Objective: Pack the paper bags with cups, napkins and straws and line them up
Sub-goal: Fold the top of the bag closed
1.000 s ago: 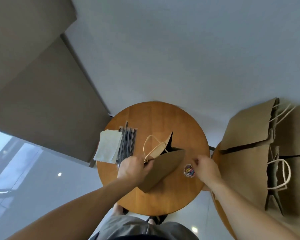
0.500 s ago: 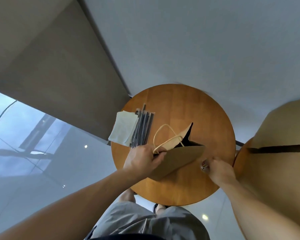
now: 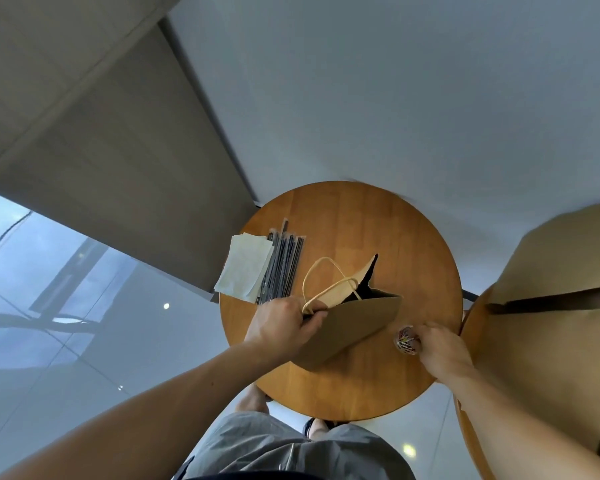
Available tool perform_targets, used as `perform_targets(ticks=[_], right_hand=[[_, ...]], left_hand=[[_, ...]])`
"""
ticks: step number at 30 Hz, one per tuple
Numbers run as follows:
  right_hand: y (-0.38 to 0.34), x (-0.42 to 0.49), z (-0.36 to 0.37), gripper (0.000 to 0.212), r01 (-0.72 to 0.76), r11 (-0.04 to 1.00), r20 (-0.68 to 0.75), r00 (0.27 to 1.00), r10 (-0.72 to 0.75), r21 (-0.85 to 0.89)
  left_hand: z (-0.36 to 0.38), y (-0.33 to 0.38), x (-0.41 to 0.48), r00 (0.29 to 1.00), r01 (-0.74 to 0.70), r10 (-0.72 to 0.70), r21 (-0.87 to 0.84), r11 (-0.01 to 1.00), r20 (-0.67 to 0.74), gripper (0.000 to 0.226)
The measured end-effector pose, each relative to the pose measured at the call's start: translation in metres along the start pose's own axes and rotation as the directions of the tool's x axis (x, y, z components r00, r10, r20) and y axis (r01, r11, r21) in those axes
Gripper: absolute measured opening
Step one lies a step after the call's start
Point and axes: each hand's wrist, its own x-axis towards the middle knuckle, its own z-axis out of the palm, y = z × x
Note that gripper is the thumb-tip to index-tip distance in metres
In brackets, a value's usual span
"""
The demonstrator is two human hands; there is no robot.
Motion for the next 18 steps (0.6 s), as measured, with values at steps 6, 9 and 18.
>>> perform_targets(ticks=[6,9,18], right_hand=[[-0.002,-0.010,-0.006,0.025,-0.122,0.974,0.013,0.992,0.122,0.192],[-0.012,-0.021,-0.021,0.018,-0.136,0.868,-0.039,0.984,0.176,0.477],[-0.076,-0.077,-0.101,0.017,0.201,0.627,-0.294,0.954,0.048,0.753]], left_hand=[[0.002,-0.001,0.001,1.000,0.004,-0.004,0.011,1.000,0.019,0.029],[0.001,0.001,0.004,1.000,0.006,-0.006,0.010,1.000,0.017,0.028],[-0.006,0.003,0.005,0.995,0.037,-0.039,0.027,0.999,0.091,0.029]])
